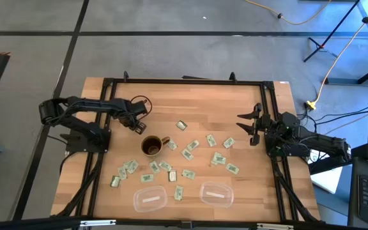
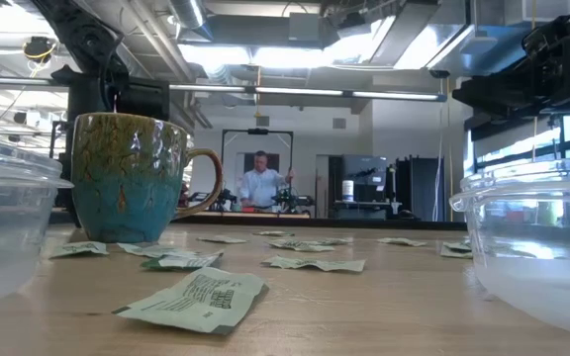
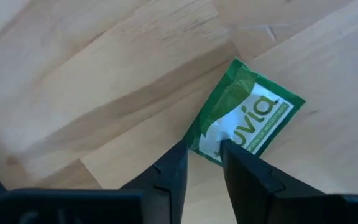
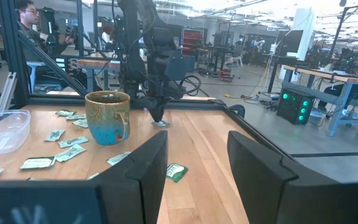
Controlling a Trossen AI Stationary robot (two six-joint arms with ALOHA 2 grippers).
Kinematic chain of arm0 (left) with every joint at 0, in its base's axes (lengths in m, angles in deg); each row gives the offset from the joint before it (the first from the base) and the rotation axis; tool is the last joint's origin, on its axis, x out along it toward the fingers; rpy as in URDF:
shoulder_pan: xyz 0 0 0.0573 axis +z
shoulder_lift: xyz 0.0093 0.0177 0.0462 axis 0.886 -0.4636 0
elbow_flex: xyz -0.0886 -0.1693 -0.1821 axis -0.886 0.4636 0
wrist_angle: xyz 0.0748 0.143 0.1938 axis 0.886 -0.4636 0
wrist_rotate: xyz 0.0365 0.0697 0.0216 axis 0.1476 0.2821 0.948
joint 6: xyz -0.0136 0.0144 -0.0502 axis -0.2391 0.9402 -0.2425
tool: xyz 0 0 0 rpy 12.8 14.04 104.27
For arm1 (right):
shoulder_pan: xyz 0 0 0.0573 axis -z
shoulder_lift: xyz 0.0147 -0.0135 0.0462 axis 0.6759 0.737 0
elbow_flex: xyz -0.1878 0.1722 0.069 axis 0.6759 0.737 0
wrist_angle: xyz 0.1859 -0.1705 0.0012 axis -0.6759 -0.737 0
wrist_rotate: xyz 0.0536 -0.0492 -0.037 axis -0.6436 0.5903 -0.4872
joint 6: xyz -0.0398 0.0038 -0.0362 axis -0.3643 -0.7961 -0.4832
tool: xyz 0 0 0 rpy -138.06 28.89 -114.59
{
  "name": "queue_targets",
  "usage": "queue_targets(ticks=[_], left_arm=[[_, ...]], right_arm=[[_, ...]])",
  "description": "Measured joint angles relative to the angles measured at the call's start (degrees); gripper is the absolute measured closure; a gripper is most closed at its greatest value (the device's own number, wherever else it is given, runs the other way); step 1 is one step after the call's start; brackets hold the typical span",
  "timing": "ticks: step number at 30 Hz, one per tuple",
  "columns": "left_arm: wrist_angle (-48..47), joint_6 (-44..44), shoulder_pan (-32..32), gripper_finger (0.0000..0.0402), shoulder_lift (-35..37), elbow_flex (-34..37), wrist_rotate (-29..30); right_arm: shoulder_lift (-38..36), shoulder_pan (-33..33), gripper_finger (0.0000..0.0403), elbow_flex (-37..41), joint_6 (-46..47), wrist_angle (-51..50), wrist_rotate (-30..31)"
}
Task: Pick and place items into bin
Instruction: Put the green stevia packet into the left transparent bin
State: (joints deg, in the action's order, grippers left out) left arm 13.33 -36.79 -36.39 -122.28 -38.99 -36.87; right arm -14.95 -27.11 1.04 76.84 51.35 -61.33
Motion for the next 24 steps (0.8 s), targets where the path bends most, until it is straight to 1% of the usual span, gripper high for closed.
queue_targets(ticks=[3, 7, 24], left_arm=[[-0.03, -2.07, 1.79, 0.0305, -1.06, -0.07, -2.22], [-0.25, -2.00, 3.55, 0.0315, -1.10, -0.29, -2.97], [-0.22, -2.12, 4.12, 0.0385, -0.34, -0.84, -2.45]], right_arm=[[0.00, -0.01, 0.0232, 0.00, 0.00, 0.00, 0.00], [-0.02, 0.00, 0.0232, 0.00, 0.00, 0.00, 0.00], [0.00, 0.00, 0.0232, 0.00, 0.00, -0.47, 0.00]])
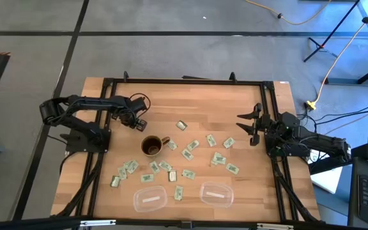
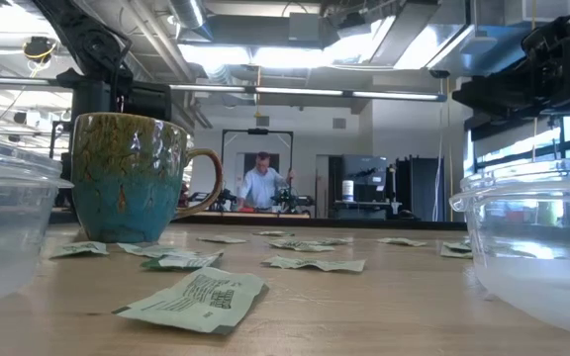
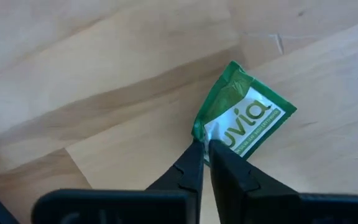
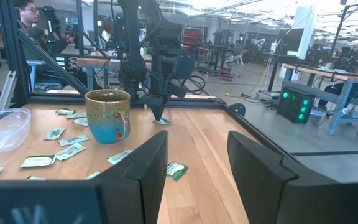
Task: Pick and place items into bin
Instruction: Put the green stevia packet into the left transparent bin
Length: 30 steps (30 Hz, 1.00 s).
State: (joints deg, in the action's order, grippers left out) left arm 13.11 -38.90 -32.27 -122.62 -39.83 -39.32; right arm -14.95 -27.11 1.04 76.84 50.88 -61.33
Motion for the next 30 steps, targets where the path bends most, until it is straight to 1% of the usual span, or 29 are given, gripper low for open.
queue_targets(ticks=[4, 8, 12, 16, 24, 27, 30], left_arm=[[-0.06, 0.86, 0.00, 0.0398, 0.07, -0.02, 0.31], [-0.15, 5.78, 0.00, 0.0399, 0.38, -0.04, 0.46], [-0.59, 8.59, 0.04, 0.0400, 1.50, -1.27, 1.60], [-1.36, 9.17, 0.04, 0.0400, 3.74, -3.74, 1.77], [-13.92, 9.18, -0.03, 0.0400, 10.24, -10.79, 6.79], [-16.27, 9.52, -0.94, 0.0400, 13.93, -14.03, 8.02], [-16.14, 11.61, -2.80, 0.0399, 17.77, -16.78, 8.03]], right_arm=[[0.00, 0.00, 0.0232, 0.00, -0.01, -0.34, 0.00], [0.00, -0.01, 0.0232, 0.02, -0.17, -0.38, 0.00], [0.00, 0.00, 0.0232, 0.00, -0.20, -0.48, 0.00], [0.00, 0.00, 0.0232, 0.00, -0.20, -1.16, 0.00], [0.00, -0.01, 0.0232, 0.00, 0.02, -1.30, 0.00], [0.00, 0.00, 0.0232, 0.00, 0.28, -1.30, 0.00], [0.00, 0.00, 0.0232, 0.00, 0.30, -1.30, 0.00]])
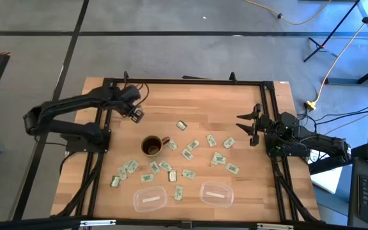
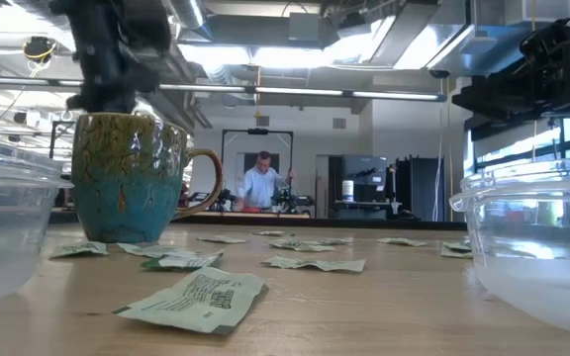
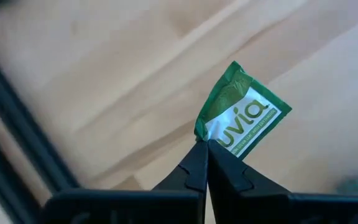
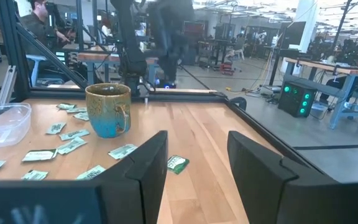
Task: Pick and place items into bin
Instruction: Put the green stevia packet into the left transparent bin
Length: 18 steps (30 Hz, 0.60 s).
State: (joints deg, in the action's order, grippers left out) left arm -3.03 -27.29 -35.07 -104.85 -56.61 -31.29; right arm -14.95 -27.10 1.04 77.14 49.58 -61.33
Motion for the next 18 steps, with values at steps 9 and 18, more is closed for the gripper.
queue_targets(ticks=[9, 18], left_arm=[[7.65, 7.23, -11.46, 0.0400, 8.53, -3.00, -7.16], [24.80, 13.90, -28.26, 0.0400, 6.47, -3.00, -16.62]], right_arm=[[0.00, -0.02, 0.0232, 0.00, 0.04, -0.42, 0.00], [0.00, -0.01, 0.0232, 0.00, -0.06, -0.39, 0.35]])
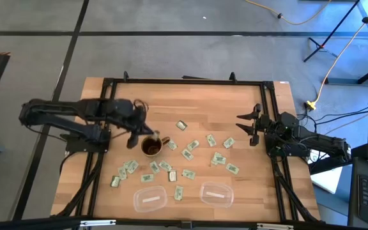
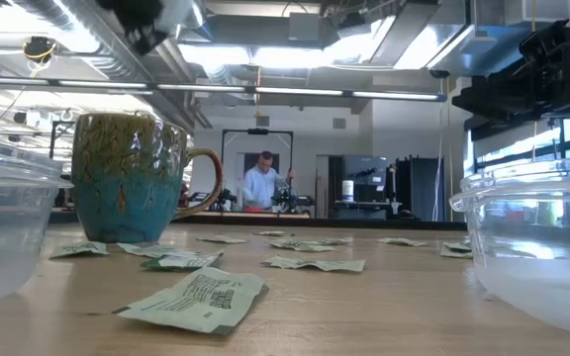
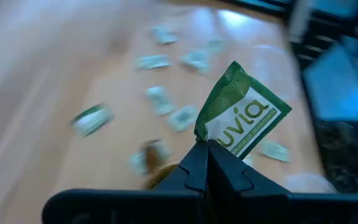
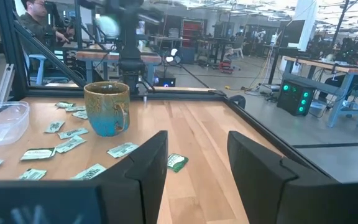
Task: Pick and place items into bin
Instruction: Put the green stevia packet into the left transparent bin
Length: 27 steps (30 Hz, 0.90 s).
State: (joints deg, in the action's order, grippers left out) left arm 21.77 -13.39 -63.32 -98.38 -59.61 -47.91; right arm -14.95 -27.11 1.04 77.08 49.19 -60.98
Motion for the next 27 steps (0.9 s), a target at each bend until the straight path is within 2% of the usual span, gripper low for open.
queue_targets(ticks=[5, 11, 18, 22, 27], left_arm=[[6.99, 0.09, -9.02, 0.0399, -3.58, 0.00, 0.08], [7.71, -3.33, -19.95, 0.0399, -9.84, 0.00, 5.72], [7.85, -6.96, -31.48, 0.0399, -19.40, 0.00, 9.48], [7.99, -10.71, -35.88, 0.0400, -24.03, -0.84, 11.05], [6.39, -10.79, -37.89, 0.0399, -31.00, -8.41, 13.07]], right_arm=[[0.01, 0.01, 0.0232, 0.00, -0.07, -0.02, 0.19], [0.00, 0.01, 0.0232, 0.00, 0.09, -0.41, 0.46], [0.00, 0.01, 0.0232, 0.01, 1.51, -0.46, 0.50], [0.00, 0.01, 0.0232, 0.00, 1.46, -0.48, 0.57], [0.01, 0.01, 0.0232, 0.00, 1.39, -0.50, 0.61]])
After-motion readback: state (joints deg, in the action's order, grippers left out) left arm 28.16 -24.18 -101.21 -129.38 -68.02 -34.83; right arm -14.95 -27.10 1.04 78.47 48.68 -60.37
